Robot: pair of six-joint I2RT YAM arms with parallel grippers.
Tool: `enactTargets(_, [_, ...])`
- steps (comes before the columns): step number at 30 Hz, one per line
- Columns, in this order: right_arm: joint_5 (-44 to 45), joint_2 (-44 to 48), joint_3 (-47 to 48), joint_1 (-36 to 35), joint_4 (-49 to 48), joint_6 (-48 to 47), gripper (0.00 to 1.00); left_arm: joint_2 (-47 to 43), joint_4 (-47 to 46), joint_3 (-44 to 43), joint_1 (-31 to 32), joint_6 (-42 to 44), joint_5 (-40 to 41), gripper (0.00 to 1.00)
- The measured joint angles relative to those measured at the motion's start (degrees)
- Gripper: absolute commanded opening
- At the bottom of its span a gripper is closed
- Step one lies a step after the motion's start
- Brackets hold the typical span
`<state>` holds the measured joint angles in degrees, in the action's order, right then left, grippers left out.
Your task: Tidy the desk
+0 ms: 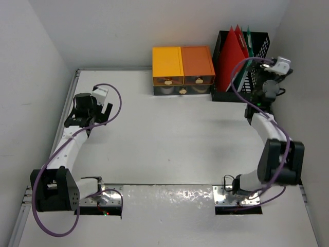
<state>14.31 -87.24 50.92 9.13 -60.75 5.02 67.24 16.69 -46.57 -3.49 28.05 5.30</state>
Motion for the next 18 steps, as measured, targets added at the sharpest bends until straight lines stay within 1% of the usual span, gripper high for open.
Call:
enactTargets(1, [2.43, 4.31, -0.59, 0.02, 5.11, 2.84, 0.99, -0.55, 0.28, 0.17, 0.0, -0.02, -0.46, 1.0])
enactTargets(4, [6.43, 13.18, -2.89, 0.07, 16.33, 10.1, 0.99, -1.81, 0.74, 0.83, 0.0, -0.02, -1.6, 1.0])
enactTargets(6, [7.34, 20.02, -7.8, 0.17, 21.62, 15.41, 0.99, -3.17, 1.36, 1.79, 0.0, 0.0, -2.58, 1.0])
enactTargets(8, [6.86, 27.15, -15.26, 0.15, 25.86, 19.8, 0.99, -4.57, 2.08, 3.06, -0.04, 0.2, -3.98, 1.0])
enactTargets(13, [5.09, 41.07, -28.55, 0.15, 36.85, 25.24, 0.99, -7.04, 2.47, 6.99, -0.07, 0.31, -7.67, 1.0])
enactTargets(18, [3.85, 53.64, -38.16, 0.15, 42.49, 27.96, 0.99, -8.66, 2.12, 11.43, -0.26, 0.15, -10.56, 1.0])
